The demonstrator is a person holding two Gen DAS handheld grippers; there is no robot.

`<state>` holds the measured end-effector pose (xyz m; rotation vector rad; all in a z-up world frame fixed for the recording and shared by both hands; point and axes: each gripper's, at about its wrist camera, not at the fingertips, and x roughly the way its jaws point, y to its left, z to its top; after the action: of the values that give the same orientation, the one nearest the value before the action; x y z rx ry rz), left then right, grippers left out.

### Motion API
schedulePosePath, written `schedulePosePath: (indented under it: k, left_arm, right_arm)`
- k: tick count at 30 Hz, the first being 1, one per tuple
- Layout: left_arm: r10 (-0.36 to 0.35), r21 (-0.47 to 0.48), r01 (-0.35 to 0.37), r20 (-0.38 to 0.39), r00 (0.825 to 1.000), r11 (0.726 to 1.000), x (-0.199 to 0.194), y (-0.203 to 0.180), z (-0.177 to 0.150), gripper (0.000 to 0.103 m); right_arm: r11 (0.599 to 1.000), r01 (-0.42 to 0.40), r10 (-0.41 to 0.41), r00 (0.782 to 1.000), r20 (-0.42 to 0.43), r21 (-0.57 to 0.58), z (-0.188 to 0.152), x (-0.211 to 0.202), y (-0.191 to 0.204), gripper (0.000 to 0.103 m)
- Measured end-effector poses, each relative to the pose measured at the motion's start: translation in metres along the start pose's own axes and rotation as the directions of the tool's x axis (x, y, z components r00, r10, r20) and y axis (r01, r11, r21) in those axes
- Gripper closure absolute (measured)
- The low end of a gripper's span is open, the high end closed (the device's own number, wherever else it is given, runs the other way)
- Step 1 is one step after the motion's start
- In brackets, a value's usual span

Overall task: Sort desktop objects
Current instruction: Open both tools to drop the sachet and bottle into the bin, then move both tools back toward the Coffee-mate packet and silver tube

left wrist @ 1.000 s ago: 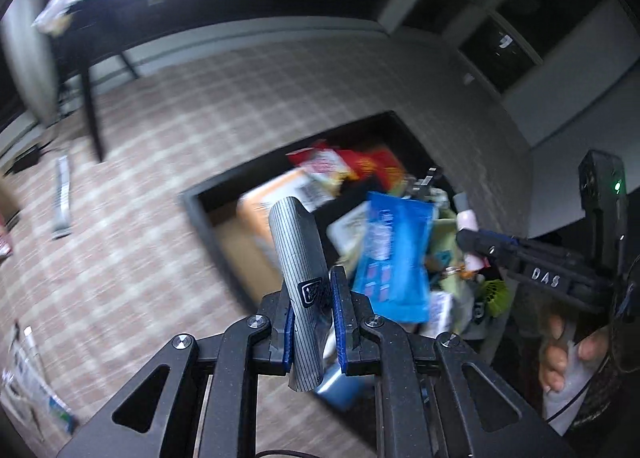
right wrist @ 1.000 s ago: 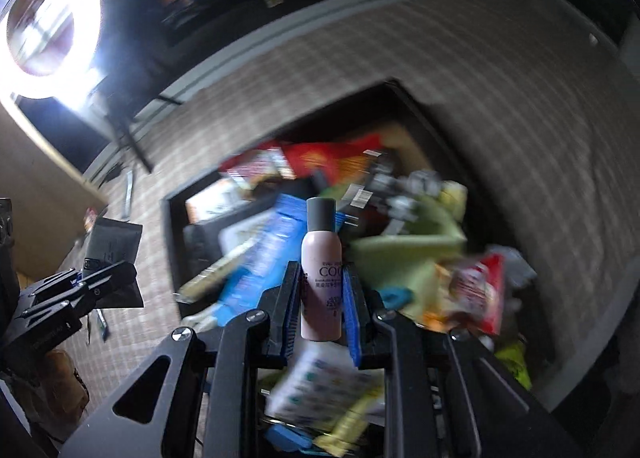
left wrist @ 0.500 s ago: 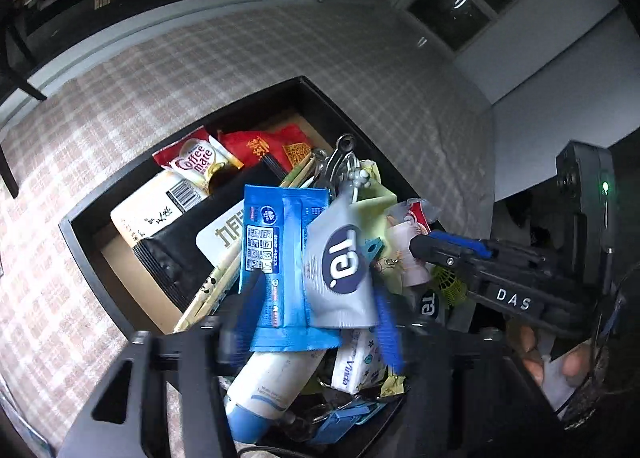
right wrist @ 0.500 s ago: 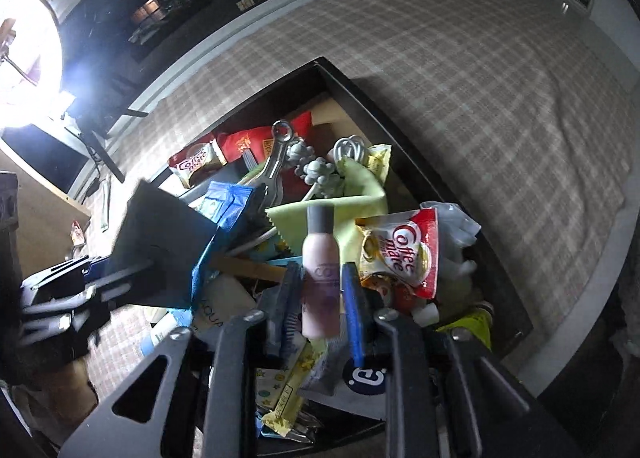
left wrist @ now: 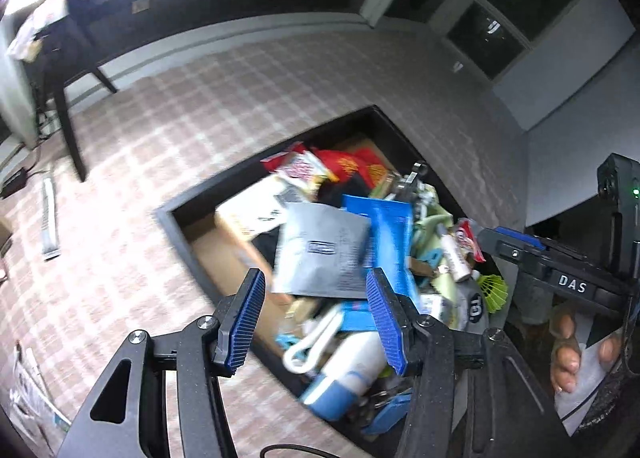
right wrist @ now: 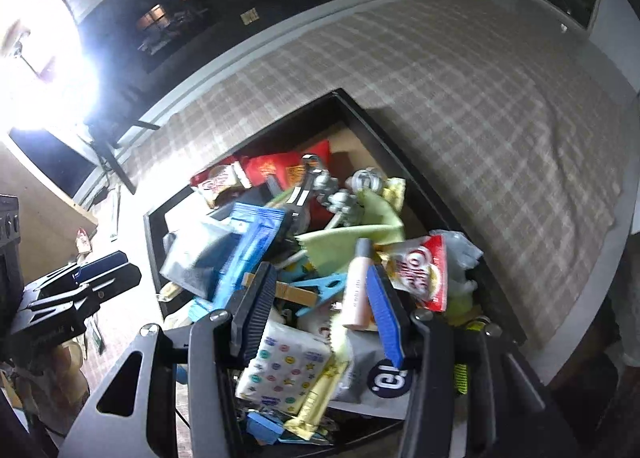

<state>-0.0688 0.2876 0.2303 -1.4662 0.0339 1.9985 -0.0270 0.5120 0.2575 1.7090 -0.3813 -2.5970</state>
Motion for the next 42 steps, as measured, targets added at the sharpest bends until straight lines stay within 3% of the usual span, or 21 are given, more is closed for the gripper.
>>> schedulePosePath:
  k: [9, 16, 20, 27, 35, 42]
  left_arm:
    - [0.128, -0.051, -0.126, 0.030, 0.991, 0.991, -0.026, 0.057, -0.013, 0.053]
    - [0.233, -0.159, -0.222, 0.051, 0.971, 0.962, -0.056, 0.127, -0.024, 0.053]
    - [0.287, -0.252, -0.264, 0.055, 0.956, 0.931, -0.072, 0.176, -0.033, 0.054]
    - [0.357, -0.423, -0.307, 0.042, 0.933, 0.852, -0.088, 0.259, -0.048, 0.054]
    - [0.385, -0.529, -0.318, 0.017, 0.923, 0.787, -0.078, 0.326, -0.057, 0.054]
    - [0.378, -0.592, -0.303, 0.004, 0.926, 0.747, -0.061, 0.365, -0.063, 0.055]
  right_arm:
    - [0.990, -0.052, 0.050, 0.999, -0.019, -0.133, 0.014, 0.015, 0.069, 0.056]
    - [0.961, -0.104, 0.095, 0.994, -0.048, -0.256, 0.025, 0.036, 0.146, 0.056]
    - [0.934, -0.126, 0.112, 0.992, -0.062, -0.333, 0.029, 0.051, 0.195, 0.056]
    - [0.896, -0.190, 0.151, 0.980, -0.128, -0.401, 0.035, 0.097, 0.278, 0.056]
    - [0.918, -0.265, 0.198, 0.951, -0.237, -0.296, 0.054, 0.169, 0.325, 0.056]
    - [0.918, -0.218, 0.141, 0.960, -0.242, -0.332, 0.058, 0.214, 0.367, 0.056]
